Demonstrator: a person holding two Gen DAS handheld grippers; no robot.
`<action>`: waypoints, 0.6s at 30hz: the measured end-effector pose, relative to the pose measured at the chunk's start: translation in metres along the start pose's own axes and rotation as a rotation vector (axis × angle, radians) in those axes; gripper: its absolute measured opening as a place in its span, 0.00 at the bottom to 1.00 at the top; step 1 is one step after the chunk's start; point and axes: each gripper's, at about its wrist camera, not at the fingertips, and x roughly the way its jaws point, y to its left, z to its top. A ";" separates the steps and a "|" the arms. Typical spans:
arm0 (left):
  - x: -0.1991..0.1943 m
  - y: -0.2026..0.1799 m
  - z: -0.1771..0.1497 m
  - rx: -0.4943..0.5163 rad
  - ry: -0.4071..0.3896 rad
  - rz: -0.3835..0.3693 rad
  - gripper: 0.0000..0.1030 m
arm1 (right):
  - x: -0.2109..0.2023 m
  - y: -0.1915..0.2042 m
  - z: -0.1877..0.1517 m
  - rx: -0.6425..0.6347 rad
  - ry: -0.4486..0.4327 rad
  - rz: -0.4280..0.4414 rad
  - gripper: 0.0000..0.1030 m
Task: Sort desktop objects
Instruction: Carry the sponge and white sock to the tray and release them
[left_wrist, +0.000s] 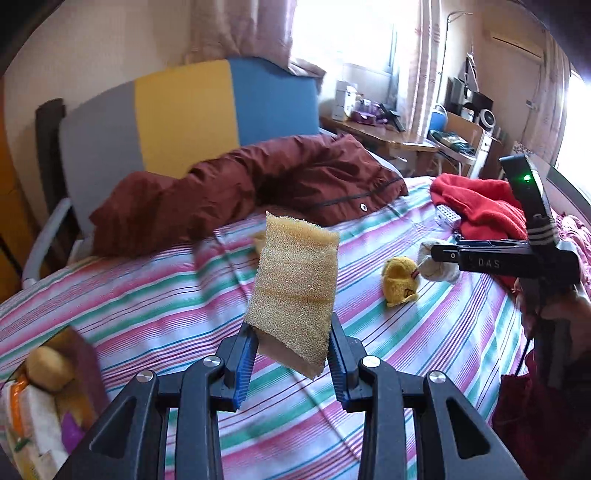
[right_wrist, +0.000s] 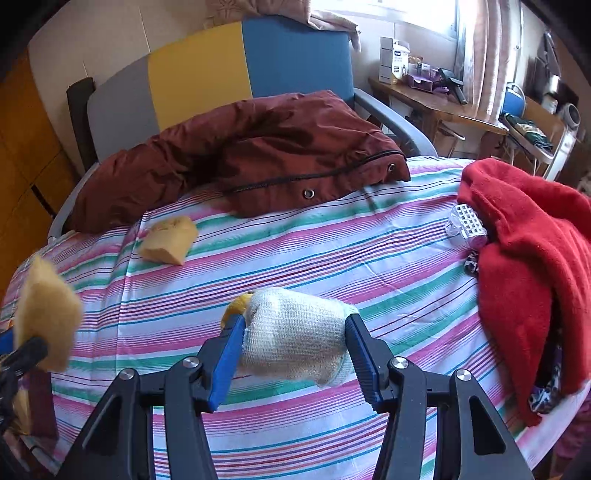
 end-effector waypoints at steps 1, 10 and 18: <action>-0.006 0.003 -0.002 -0.008 -0.005 0.008 0.34 | -0.001 0.000 0.000 0.002 -0.005 -0.002 0.55; -0.053 0.035 -0.029 -0.074 -0.038 0.083 0.34 | -0.004 0.009 0.001 -0.043 -0.035 -0.029 0.55; -0.088 0.069 -0.054 -0.135 -0.057 0.133 0.34 | -0.016 0.034 -0.004 -0.104 -0.038 0.002 0.55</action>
